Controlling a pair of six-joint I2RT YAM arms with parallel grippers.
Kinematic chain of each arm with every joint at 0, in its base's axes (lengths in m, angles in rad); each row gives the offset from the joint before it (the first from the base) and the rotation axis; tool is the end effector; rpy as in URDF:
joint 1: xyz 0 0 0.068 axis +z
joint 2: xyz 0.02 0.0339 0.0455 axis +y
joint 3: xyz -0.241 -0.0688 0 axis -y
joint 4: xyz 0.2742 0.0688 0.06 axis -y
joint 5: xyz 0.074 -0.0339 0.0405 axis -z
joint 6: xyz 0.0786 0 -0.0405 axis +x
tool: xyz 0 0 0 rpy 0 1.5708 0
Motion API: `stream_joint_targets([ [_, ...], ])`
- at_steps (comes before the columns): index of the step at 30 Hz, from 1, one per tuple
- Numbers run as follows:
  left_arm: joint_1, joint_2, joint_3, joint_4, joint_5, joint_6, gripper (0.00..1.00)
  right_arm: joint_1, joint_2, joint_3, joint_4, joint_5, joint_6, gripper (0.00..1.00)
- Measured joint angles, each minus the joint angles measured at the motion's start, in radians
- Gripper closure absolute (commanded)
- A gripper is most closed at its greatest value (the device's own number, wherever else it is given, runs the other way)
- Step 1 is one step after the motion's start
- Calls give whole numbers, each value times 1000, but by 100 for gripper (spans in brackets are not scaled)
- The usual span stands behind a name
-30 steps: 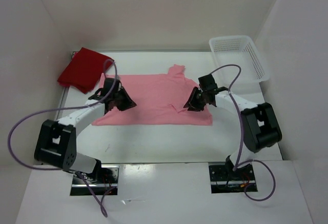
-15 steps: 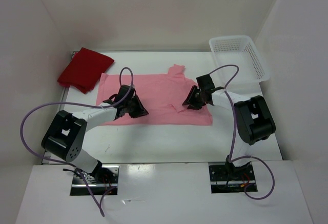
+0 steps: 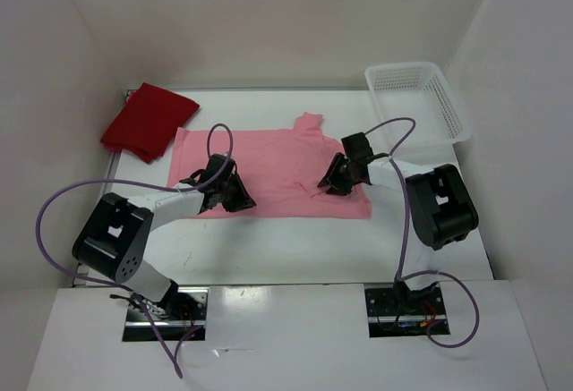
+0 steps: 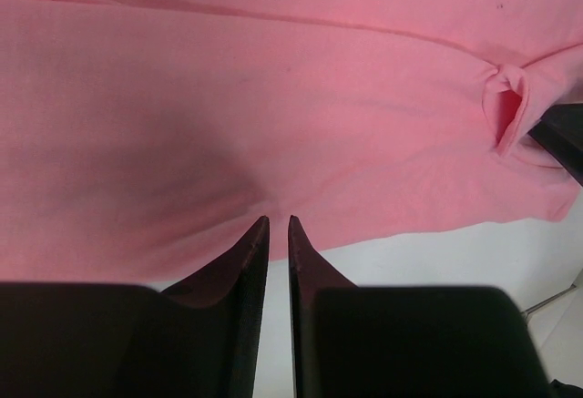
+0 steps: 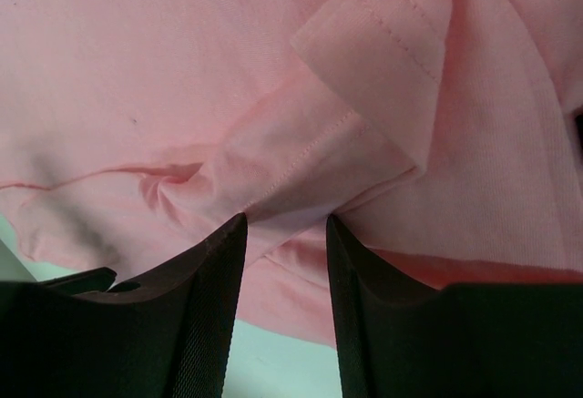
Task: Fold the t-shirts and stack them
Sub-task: Fold the flattened tshirt in 1/3 of the way
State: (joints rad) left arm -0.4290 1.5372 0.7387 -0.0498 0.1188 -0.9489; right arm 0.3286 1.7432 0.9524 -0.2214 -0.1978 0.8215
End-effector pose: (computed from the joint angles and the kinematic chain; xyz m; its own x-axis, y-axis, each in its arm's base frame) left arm 0.3115 -0.1527 0.0858 -0.7911 -0.5256 -0.3130 -0.2723 0.7607 -0.5893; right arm 0.3518 0.1363 0.0701 -0.8505 0.4685 -0.2390 0.3050 0.8096 0.5016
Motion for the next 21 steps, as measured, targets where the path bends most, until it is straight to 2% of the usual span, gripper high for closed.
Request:
stream_joint_targets([
  [5,0,0,0,2,0,0,79,0,3,-3,2,-5,5,60],
  [6,0,0,-1,3,0,0,79,0,6,-3,4,-7,7,63],
  [7,0,0,-4,6,-2,0,79,0,10,-3,6,-9,8,70],
  [11,0,0,-20,7,-3,0,79,1,28,13,12,-19,16,82],
  [21,0,-16,-40,-6,-22,1,79,1,129,212,39,-24,19,83],
])
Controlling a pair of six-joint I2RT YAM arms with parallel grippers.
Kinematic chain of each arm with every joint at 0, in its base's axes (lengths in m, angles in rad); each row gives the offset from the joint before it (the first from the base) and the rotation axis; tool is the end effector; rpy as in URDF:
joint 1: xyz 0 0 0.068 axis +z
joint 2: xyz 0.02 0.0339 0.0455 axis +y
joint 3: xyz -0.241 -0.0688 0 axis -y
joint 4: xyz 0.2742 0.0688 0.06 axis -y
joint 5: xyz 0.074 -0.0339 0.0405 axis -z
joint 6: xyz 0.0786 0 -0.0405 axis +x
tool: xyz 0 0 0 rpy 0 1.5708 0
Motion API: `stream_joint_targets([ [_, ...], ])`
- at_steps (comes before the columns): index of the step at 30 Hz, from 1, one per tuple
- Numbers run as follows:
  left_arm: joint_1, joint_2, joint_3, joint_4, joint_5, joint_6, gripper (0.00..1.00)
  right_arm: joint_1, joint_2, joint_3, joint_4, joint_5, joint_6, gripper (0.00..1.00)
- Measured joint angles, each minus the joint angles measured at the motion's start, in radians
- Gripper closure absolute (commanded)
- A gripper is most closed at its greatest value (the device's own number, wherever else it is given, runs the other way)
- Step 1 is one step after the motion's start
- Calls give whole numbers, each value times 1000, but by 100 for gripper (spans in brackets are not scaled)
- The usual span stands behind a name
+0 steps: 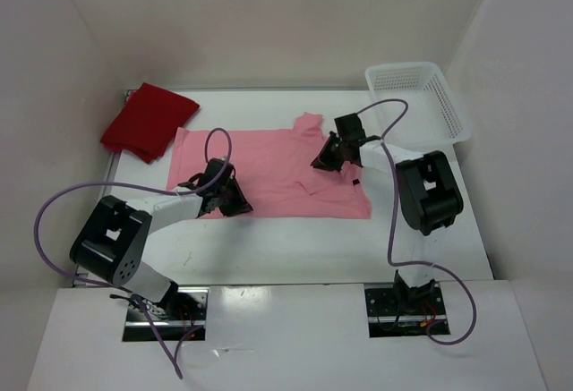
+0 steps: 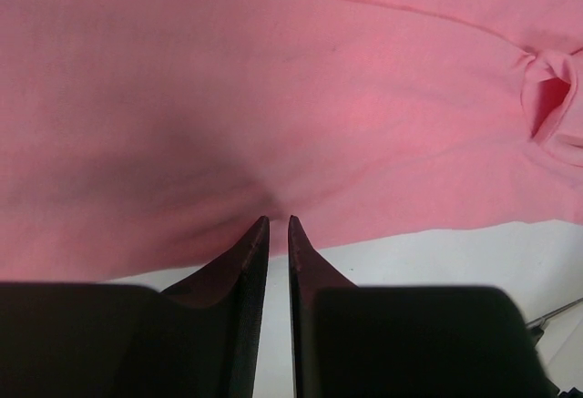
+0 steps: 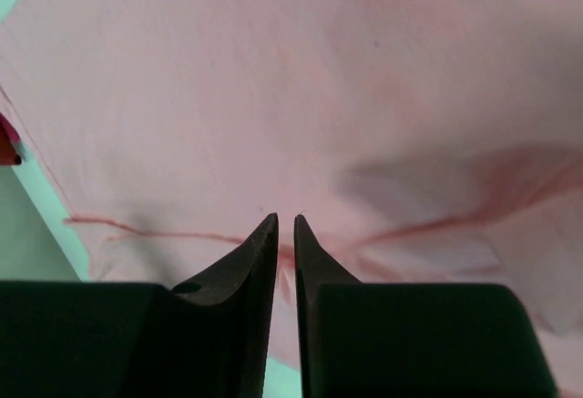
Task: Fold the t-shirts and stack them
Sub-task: Fold the flattened tshirt in 1/3 of the way
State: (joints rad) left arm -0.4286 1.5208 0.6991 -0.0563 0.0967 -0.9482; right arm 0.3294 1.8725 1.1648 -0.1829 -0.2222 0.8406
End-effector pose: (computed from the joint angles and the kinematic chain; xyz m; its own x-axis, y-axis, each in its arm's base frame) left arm 0.3023 -0.1465 0.0771 -0.7897 -0.5281 -0.3121 -0.2946 0.7728 -0.5622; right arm 0.4048 0.1567 0.0938 -0.8235 0.4865 -0.2919 0.2502 0.7731 0.5829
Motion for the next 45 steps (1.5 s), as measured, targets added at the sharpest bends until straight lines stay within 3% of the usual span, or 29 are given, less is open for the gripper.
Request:
stream_joint_targets([
  [2,0,-9,-1,-7,-3,0,79,0,35,41,-3,-1,0,83],
  [6,0,-27,-1,-22,-13,0,78,1,74,100,-16,3,-21,100],
  [9,0,-43,-1,-26,-16,0,78,3,-2,33,-23,27,-39,100],
  [11,0,-49,-1,-26,-18,0,78,5,-89,-47,-33,38,-50,94],
  [12,0,-50,-2,-26,-18,0,77,6,-129,-85,-35,43,-55,84],
  [16,0,-50,-3,-26,-20,0,77,9,-190,-173,-54,74,-73,68],
  [31,0,-50,-30,-24,-21,0,76,-101,-166,-187,-90,177,-100,62],
  [36,0,-50,-32,-24,-21,0,76,-100,-135,-177,-90,172,-108,72],
  [38,0,-50,-32,-23,-21,0,76,-101,-130,-175,-90,165,-111,84],
  [41,3,-50,-32,-19,-21,0,76,-100,-119,-154,-93,155,-111,93],
  [45,6,-50,-32,-18,-21,0,76,-100,-74,-82,-90,133,-106,96],
])
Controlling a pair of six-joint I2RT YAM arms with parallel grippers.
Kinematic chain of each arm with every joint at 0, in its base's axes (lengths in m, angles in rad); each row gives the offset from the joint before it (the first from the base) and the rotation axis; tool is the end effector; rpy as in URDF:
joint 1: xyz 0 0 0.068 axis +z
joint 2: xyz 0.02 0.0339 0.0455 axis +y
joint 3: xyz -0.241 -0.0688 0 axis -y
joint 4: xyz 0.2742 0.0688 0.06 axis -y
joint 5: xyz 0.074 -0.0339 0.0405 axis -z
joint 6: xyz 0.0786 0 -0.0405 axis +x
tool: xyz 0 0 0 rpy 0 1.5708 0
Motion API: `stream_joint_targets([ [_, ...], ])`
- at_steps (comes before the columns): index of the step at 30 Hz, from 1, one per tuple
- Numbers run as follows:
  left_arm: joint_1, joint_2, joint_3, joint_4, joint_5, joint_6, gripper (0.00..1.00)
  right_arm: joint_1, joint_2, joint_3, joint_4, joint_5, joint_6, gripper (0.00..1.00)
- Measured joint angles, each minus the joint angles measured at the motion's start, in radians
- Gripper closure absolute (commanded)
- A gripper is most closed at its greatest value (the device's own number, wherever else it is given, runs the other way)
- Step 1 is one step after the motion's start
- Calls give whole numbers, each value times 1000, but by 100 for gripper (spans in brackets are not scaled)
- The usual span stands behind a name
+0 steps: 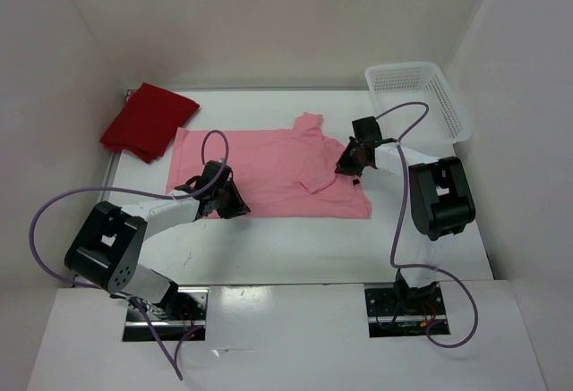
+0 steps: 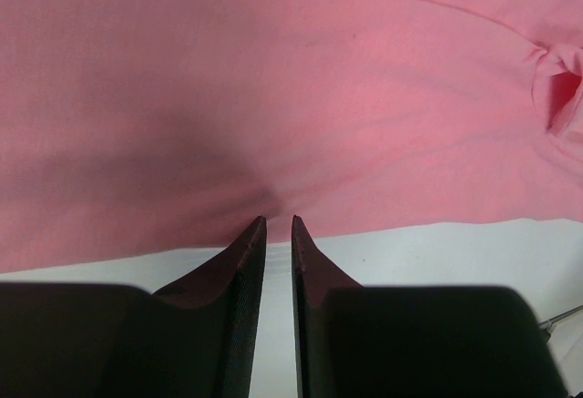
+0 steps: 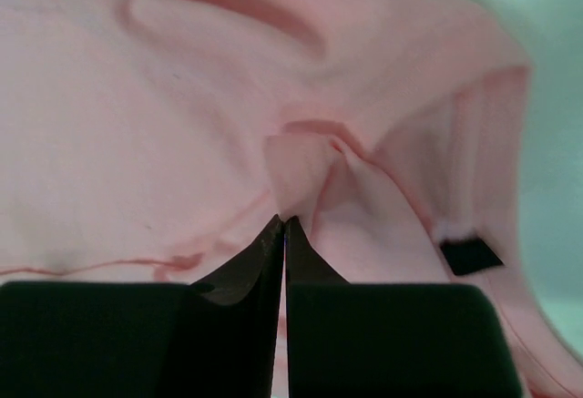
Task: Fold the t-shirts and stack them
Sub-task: Fold the flattened tshirt in 1/3 of the way
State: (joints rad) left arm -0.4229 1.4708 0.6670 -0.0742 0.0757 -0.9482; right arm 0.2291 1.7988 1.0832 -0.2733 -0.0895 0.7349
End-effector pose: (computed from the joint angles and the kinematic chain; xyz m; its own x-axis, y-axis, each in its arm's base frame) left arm 0.2955 -0.1395 0.0803 -0.7774 -0.5384 -0.3252 -0.3057 0.7752 -0.5528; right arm 0.3923 0.0987 0.0864 -0.7873 0.5021 -0.3577 0.3422 0.8386 0.4239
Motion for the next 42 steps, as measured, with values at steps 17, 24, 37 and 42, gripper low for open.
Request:
stream_joint_targets([
  [17,14,0,0,0,8,-1,76,0,169,208,18,-173,68,74],
  [24,40,-1,7,-11,10,3,75,0,57,162,0,-143,20,98],
  [37,100,-9,31,-27,15,44,75,74,-71,-83,-37,-156,-45,100],
  [42,138,-17,33,-37,18,75,75,115,-2,-67,-33,-182,-45,100],
])
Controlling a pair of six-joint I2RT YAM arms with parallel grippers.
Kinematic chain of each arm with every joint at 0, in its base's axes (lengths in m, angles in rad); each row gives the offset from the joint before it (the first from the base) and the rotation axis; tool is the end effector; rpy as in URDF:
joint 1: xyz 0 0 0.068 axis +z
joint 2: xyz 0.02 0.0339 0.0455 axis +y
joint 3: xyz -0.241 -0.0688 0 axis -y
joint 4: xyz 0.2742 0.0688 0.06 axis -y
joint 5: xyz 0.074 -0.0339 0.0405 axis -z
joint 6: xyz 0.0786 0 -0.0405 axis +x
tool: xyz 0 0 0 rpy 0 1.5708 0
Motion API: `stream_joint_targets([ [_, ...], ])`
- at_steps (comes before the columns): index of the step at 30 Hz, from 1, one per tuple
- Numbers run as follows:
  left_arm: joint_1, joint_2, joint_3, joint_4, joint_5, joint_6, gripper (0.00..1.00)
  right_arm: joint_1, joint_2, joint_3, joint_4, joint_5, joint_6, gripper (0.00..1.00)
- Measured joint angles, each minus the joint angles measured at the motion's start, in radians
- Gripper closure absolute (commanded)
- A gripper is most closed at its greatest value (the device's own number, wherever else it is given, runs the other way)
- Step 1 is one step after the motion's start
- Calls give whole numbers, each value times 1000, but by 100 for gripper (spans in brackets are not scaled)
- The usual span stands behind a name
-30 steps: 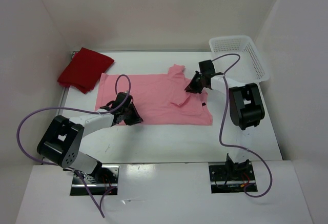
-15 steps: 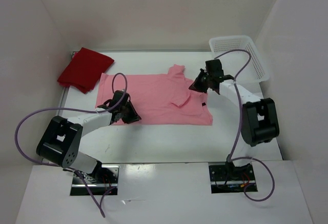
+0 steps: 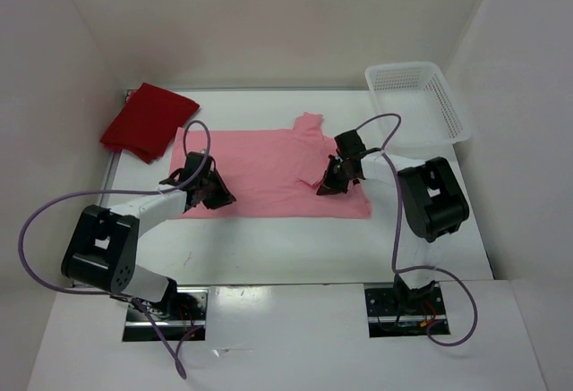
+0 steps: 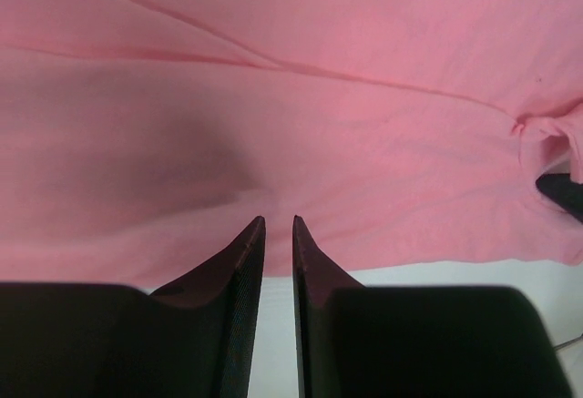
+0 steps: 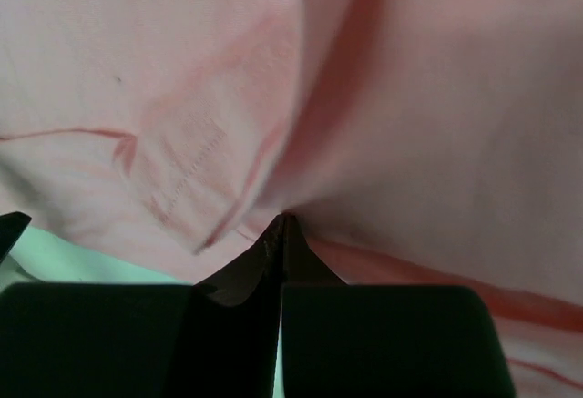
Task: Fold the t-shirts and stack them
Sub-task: Fold the flattened tshirt in 1/3 of the way
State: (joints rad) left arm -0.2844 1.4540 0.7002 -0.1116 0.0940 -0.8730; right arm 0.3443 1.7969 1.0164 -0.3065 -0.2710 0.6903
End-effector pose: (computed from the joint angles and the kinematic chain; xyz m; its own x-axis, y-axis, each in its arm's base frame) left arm 0.3162 -0.1001 0.0930 -0.7284 -0.5819 -0.3618 -0.3429 0.7667 -0.5427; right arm 0.3513 0.1483 0.0655 -0.9242 0.3204 -0.2078 0.1895 0.8572 0.4789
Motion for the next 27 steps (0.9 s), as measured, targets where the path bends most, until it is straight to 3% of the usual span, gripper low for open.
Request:
stream_joint_targets([
  [11,59,-38,0,-19,0,35,72,11,207,265,44,-23,24,100],
  [16,66,-38,0,-31,-10,59,70,11,223,319,53,2,25,100],
  [22,106,-38,0,-70,-1,92,70,33,75,146,56,25,24,98],
  [27,114,10,14,-89,66,129,67,135,-48,10,58,13,42,99],
])
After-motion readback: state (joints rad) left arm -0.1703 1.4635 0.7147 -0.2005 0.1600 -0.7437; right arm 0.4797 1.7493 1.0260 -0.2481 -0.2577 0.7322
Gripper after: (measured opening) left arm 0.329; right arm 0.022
